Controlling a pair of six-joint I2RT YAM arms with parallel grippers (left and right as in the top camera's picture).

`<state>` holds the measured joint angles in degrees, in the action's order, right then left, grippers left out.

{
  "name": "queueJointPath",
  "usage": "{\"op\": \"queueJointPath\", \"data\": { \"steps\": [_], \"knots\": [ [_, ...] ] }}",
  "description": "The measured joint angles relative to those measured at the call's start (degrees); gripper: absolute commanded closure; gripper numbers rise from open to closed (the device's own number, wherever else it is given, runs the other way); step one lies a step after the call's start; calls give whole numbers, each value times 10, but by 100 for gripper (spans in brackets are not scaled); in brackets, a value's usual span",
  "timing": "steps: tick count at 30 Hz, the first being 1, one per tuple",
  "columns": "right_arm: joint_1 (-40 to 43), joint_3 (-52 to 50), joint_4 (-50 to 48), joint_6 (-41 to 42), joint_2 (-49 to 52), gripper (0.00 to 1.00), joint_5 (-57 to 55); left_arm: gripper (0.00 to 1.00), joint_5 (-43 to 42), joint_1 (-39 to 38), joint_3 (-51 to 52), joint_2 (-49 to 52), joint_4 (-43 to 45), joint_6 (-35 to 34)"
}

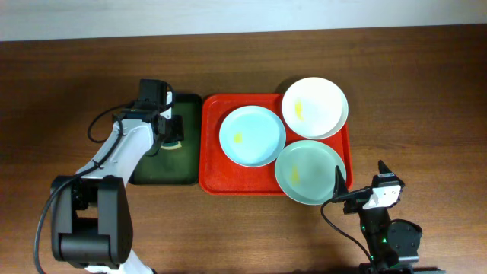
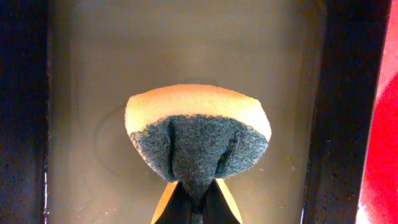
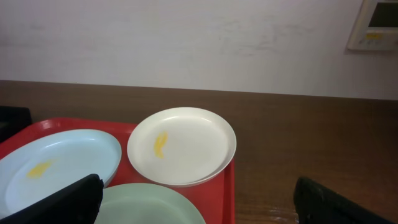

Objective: Clean dirty plates on tray and stack at the side
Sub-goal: 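Lift the sponge with the left gripper and hold it above the tray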

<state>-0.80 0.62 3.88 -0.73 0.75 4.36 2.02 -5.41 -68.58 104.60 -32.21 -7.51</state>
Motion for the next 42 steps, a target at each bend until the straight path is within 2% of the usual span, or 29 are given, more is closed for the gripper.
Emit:
{"op": "queueJointPath", "data": {
  "steps": [36,42],
  "knots": [
    [0,0,0,0,0,2,0,100,0,0,0,0,-1,0],
    [0,0,0,0,0,2,0,100,0,0,0,0,-1,27]
  ]
}}
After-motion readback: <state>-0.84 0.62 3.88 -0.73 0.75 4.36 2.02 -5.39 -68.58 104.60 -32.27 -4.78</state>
